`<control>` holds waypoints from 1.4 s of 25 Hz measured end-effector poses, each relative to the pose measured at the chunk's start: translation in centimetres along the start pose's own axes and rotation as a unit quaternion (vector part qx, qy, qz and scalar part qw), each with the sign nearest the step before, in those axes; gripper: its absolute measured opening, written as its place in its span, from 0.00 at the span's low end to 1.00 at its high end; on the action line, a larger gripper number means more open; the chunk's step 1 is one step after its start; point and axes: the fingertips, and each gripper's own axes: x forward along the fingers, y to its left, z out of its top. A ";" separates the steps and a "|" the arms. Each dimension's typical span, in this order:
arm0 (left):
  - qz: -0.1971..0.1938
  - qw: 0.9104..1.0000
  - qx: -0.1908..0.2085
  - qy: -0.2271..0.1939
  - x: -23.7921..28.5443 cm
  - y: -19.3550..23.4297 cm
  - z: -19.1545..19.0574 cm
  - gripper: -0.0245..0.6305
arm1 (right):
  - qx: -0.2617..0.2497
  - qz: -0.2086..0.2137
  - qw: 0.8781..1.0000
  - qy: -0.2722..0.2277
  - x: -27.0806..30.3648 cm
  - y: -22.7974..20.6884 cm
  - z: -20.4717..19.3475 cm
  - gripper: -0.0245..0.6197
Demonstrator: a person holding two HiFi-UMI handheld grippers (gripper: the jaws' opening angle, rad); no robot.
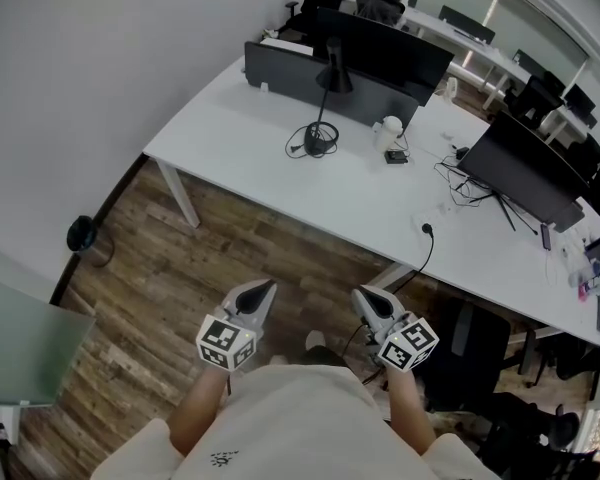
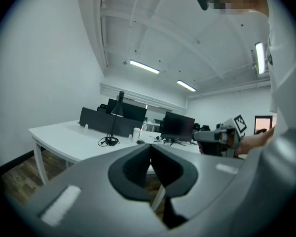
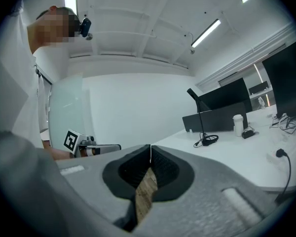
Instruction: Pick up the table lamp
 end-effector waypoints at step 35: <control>0.026 1.000 0.002 0.011 22.8 9.0 4.8 0.03 | 0.020 0.049 0.999 -0.001 12.1 -22.1 5.8 0.04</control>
